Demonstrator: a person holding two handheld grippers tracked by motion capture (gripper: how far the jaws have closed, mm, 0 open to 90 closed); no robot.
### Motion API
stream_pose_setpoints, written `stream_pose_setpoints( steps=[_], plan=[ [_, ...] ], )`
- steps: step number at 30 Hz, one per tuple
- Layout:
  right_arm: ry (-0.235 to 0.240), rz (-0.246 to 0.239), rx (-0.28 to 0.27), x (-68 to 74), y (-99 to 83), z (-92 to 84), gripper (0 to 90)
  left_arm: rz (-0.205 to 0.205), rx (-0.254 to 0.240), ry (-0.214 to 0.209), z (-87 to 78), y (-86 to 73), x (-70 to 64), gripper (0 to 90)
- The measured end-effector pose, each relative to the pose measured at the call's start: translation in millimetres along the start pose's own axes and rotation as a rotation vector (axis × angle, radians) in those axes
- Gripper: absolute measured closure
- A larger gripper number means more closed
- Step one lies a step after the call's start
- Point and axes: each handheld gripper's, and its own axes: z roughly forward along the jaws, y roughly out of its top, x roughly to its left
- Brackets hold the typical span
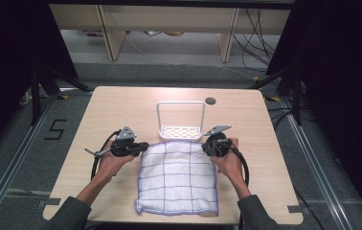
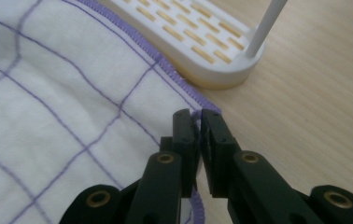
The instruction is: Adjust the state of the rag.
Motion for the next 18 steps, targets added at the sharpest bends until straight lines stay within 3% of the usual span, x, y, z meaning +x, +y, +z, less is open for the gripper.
stream_pose_setpoints(
  steps=[6, 10, 11, 13, 16, 18],
  plan=[
    [-0.026, -0.023, 0.047, -8.3, 4.4, 25.0, 84.3, 0.017, 0.063, 0.017, 14.2, -6.1, 3.1, 85.0],
    [-0.031, 0.0, 0.046, -11.4, 6.6, 26.5, 75.6, -0.031, 0.051, 0.015, 16.0, -7.0, 6.1, 73.7],
    [-0.047, 0.009, 0.04, -12.6, 6.6, 23.7, 69.5, -0.027, 0.055, 0.025, 13.7, -6.3, 6.6, 68.5],
    [-0.088, 0.028, 0.034, -16.2, 5.0, 13.8, 61.8, -0.064, 0.024, 0.042, 5.3, -5.2, 5.9, 52.9],
    [-0.1, 0.066, -0.005, -21.6, -1.5, -8.4, 54.5, -0.108, -0.016, 0.048, -14.0, -5.1, 3.9, 45.3],
    [-0.093, 0.081, -0.033, -16.7, -9.9, -28.0, 51.7, -0.112, -0.008, 0.014, -29.2, -9.6, -3.1, 42.1]
  ],
)
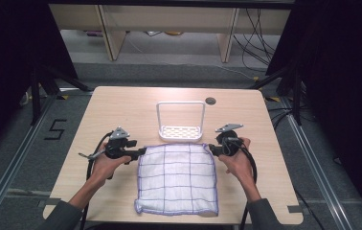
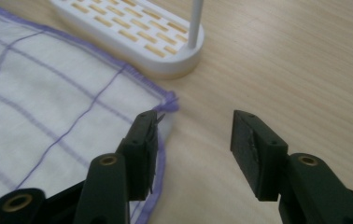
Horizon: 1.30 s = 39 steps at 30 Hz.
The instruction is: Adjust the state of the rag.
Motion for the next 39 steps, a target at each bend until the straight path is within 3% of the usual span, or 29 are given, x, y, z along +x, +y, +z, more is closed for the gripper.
stream_pose_setpoints(
  steps=[2, 5, 12, 17, 24, 28, 29, 30, 32, 34, 35, 36, 38, 39],
  plan=[
    [0.015, -0.013, -0.021, 6.3, -11.0, -16.8, 50.5, 0.015, 0.015, -0.017, -11.9, -7.7, -7.2, 40.7],
    [0.074, -0.031, -0.026, 19.5, -33.8, -39.7, 49.8, -0.009, 0.017, -0.078, -32.2, -26.9, -25.0, 39.1],
    [0.123, -0.014, -0.032, 38.3, -72.3, -59.8, 49.7, -0.027, 0.038, -0.134, -60.5, -60.3, -51.0, 39.3],
    [0.176, -0.025, -0.022, 61.7, -87.4, -68.8, 49.7, -0.02, 0.054, -0.154, -68.9, -77.1, -65.4, 40.5],
    [0.219, -0.033, 0.0, 75.5, -103.3, -70.7, 49.2, 0.007, 0.098, -0.191, -67.0, -87.0, -82.0, 42.9],
    [0.257, -0.044, 0.008, 85.4, -112.9, -74.2, 49.2, 0.051, 0.121, -0.205, -61.1, -91.4, -85.6, 51.3],
    [0.258, -0.068, 0.013, 86.4, -114.7, -73.2, 49.2, 0.058, 0.131, -0.208, -59.7, -92.1, -85.5, 53.3],
    [0.266, -0.073, 0.015, 89.7, -116.5, -71.2, 49.2, 0.048, 0.126, -0.21, -58.2, -93.3, -86.4, 57.8],
    [0.269, -0.092, 0.045, 92.3, -117.2, -70.3, 50.2, 0.086, 0.146, -0.206, -56.9, -94.6, -86.2, 64.5],
    [0.286, -0.129, 0.055, 94.6, -118.1, -65.7, 55.4, 0.115, 0.151, -0.2, -55.1, -96.2, -87.0, 72.0],
    [0.291, -0.124, 0.07, 96.2, -119.2, -63.4, 59.2, 0.15, 0.163, -0.191, -54.4, -96.6, -85.8, 75.1],
    [0.288, -0.151, 0.083, 95.5, -120.2, -61.0, 65.6, 0.174, 0.173, -0.187, -54.0, -96.6, -84.2, 78.3],
    [0.273, -0.18, 0.089, 95.7, -122.1, -58.9, 76.7, 0.16, 0.16, -0.202, -53.4, -98.0, -85.8, 83.3],
    [0.273, -0.178, 0.112, 97.5, -122.8, -61.1, 80.3, 0.188, 0.162, -0.202, -54.2, -97.8, -85.6, 84.7]
  ],
)
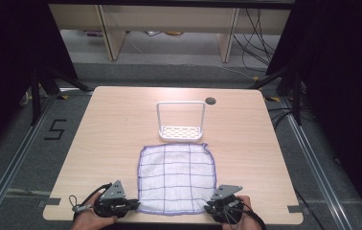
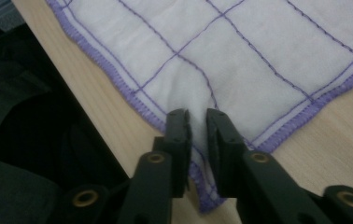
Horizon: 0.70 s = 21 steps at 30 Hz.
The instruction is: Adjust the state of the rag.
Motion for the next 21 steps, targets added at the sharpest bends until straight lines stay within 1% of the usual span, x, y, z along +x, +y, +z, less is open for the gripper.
stream_pose_setpoints(
  steps=[1, 2, 3, 4, 5, 6, 7, 8, 9, 10, 11, 12, 13, 14, 15, 16, 17, 18, 19, 20, 21],
  plan=[
    [-0.008, -0.015, 0.003, 0.7, -0.5, -0.8, 83.7, 0.016, 0.009, -0.004, -0.7, -0.3, -1.1, 85.5],
    [-0.008, -0.031, 0.005, 1.4, -1.2, -1.9, 85.4, 0.022, 0.003, -0.014, -1.0, -0.7, -2.8, 85.9],
    [-0.001, -0.033, 0.01, 2.6, -1.8, -3.6, 86.1, 0.025, 0.01, -0.008, -1.7, -1.3, -3.7, 86.1],
    [-0.007, -0.038, 0.002, 3.5, -2.8, -3.6, 86.3, 0.031, 0.001, -0.019, -2.3, -1.6, -5.3, 86.1],
    [-0.006, -0.049, -0.006, 4.8, -4.2, -4.4, 86.4, 0.015, 0.003, -0.025, -3.2, -2.5, -7.2, 86.1],
    [0.005, -0.04, 0.002, 7.8, -5.6, -6.4, 86.4, 0.041, 0.012, -0.025, -5.0, -3.3, -7.2, 86.1],
    [0.012, -0.055, 0.0, 10.4, -7.2, -7.5, 86.4, 0.026, 0.009, -0.031, -5.5, -4.4, -9.4, 86.1],
    [0.006, -0.073, -0.006, 11.6, -7.2, -8.2, 86.3, 0.036, 0.008, -0.033, -6.4, -5.7, -10.6, 86.0],
    [0.009, -0.086, 0.005, 13.3, -6.2, -9.8, 85.7, 0.018, 0.014, -0.034, -7.0, -7.2, -11.9, 85.8],
    [0.013, -0.087, 0.011, 13.7, -5.2, -9.7, 82.5, 0.024, 0.016, -0.033, -7.3, -7.6, -11.2, 85.2],
    [0.016, -0.073, 0.012, 14.7, -4.3, -9.7, 75.4, 0.02, 0.02, -0.033, -8.1, -7.7, -9.5, 83.8],
    [0.022, -0.07, 0.005, 13.6, -3.1, -9.4, 68.1, -0.014, 0.002, -0.037, -7.9, -7.5, -8.6, 78.5],
    [0.027, -0.062, 0.008, 12.0, -1.8, -9.4, 65.1, -0.038, -0.009, -0.036, -8.8, -6.4, -6.2, 69.6],
    [0.021, -0.067, -0.016, 9.2, -0.1, -8.9, 59.8, -0.063, -0.032, -0.036, -10.8, -3.8, -2.9, 66.1],
    [0.009, -0.045, -0.039, 5.0, 3.5, -11.5, 54.8, -0.074, -0.043, -0.03, -12.2, -1.5, 0.0, 59.7],
    [0.006, -0.043, -0.054, 0.9, 6.0, -13.4, 54.1, -0.099, -0.07, -0.016, -13.7, 2.2, 3.5, 55.0],
    [0.002, -0.027, -0.072, -4.6, 10.2, -16.3, 52.8, -0.097, -0.082, 0.004, -15.9, 6.6, 10.0, 51.6],
    [-0.015, -0.016, -0.1, -12.2, 15.0, -18.1, 50.6, -0.107, -0.094, 0.023, -17.3, 11.6, 16.5, 49.8],
    [-0.05, 0.028, -0.129, -19.2, 20.8, -19.2, 50.2, -0.127, -0.125, 0.039, -16.1, 16.7, 22.5, 48.0],
    [-0.067, 0.036, -0.126, -27.5, 28.0, -21.4, 50.2, -0.154, -0.144, 0.063, -14.5, 23.0, 30.6, 45.9],
    [-0.1, 0.033, -0.143, -37.6, 37.2, -20.4, 49.4, -0.153, -0.136, 0.078, -14.3, 27.5, 36.3, 44.3]
  ],
)
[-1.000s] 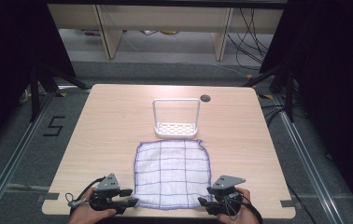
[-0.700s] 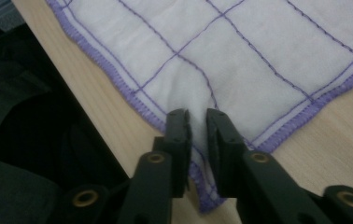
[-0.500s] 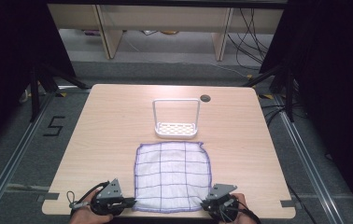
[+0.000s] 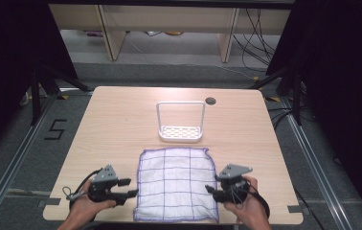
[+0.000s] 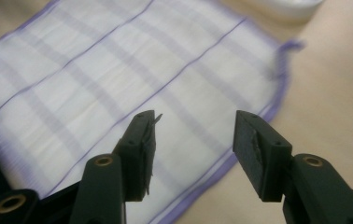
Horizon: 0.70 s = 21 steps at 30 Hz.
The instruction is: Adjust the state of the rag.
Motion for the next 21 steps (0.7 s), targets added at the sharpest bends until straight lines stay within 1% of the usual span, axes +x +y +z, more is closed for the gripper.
stream_pose_setpoints(
  steps=[1, 2, 3, 4, 5, 6, 7, 8, 9, 10, 11, 12, 13, 14, 15, 16, 17, 18, 19, 21],
  plan=[
    [-0.022, 0.01, -0.019, -5.2, 5.3, 2.8, 49.0, -0.003, -0.005, 0.017, 4.9, 7.7, 7.6, 43.5],
    [-0.038, 0.038, -0.023, -13.6, 14.3, 8.3, 48.8, -0.006, -0.005, 0.035, 9.3, 13.8, 13.7, 42.2],
    [-0.048, 0.055, -0.022, -20.3, 21.3, 13.4, 48.1, 0.009, 0.015, 0.04, 11.3, 18.3, 20.0, 40.6],
    [-0.063, 0.056, -0.033, -26.0, 26.0, 18.1, 48.2, 0.001, 0.012, 0.06, 17.9, 24.8, 26.9, 39.5],
    [-0.077, 0.076, -0.028, -33.9, 33.7, 24.8, 48.1, -0.004, 0.015, 0.072, 22.9, 29.5, 32.8, 39.2],
    [-0.089, 0.07, -0.024, -40.7, 38.6, 31.8, 48.1, -0.014, 0.01, 0.082, 27.1, 32.4, 36.4, 38.5],
    [-0.097, 0.08, -0.017, -44.5, 42.4, 36.2, 48.2, -0.007, 0.029, 0.089, 30.9, 36.1, 42.1, 37.9],
    [-0.115, 0.071, -0.021, -50.8, 46.2, 43.2, 48.3, -0.015, 0.031, 0.101, 37.4, 39.4, 47.0, 37.6],
    [-0.102, 0.096, -0.002, -55.6, 50.9, 50.2, 48.3, -0.017, 0.048, 0.105, 39.9, 41.6, 50.2, 36.8],
    [-0.096, 0.1, 0.004, -58.7, 53.0, 54.4, 48.3, -0.026, 0.041, 0.112, 44.8, 43.1, 54.4, 36.4],
    [-0.099, 0.096, 0.001, -62.8, 55.0, 61.0, 48.2, -0.043, 0.041, 0.132, 49.7, 45.1, 58.7, 36.1],
    [-0.095, 0.11, 0.011, -66.1, 57.6, 67.6, 48.3, -0.051, 0.053, 0.133, 52.1, 46.6, 61.4, 35.4],
    [-0.084, 0.138, 0.022, -66.1, 59.3, 70.8, 48.3, -0.057, 0.056, 0.134, 55.7, 48.3, 64.7, 35.6],
    [-0.087, 0.138, 0.02, -67.9, 60.6, 76.5, 48.2, -0.061, 0.059, 0.145, 58.7, 50.5, 67.2, 35.7],
    [-0.088, 0.149, 0.033, -68.4, 62.2, 80.5, 48.3, -0.061, 0.063, 0.14, 62.0, 53.1, 70.6, 35.9],
    [-0.087, 0.147, 0.049, -70.3, 64.1, 84.1, 49.4, -0.067, 0.061, 0.138, 64.5, 54.4, 71.6, 37.0],
    [-0.086, 0.146, 0.048, -71.1, 64.8, 86.9, 49.5, -0.067, 0.073, 0.148, 66.9, 56.6, 72.8, 37.5],
    [-0.085, 0.146, 0.07, -72.5, 66.2, 88.2, 49.5, -0.063, 0.076, 0.142, 69.6, 58.2, 75.3, 37.5],
    [-0.09, 0.149, 0.069, -74.1, 66.9, 91.0, 50.2, -0.067, 0.074, 0.145, 72.7, 59.8, 76.4, 38.7],
    [-0.089, 0.153, 0.081, -77.9, 68.0, 94.9, 51.5, -0.081, 0.086, 0.132, 78.0, 62.2, 79.1, 41.1]
  ],
)
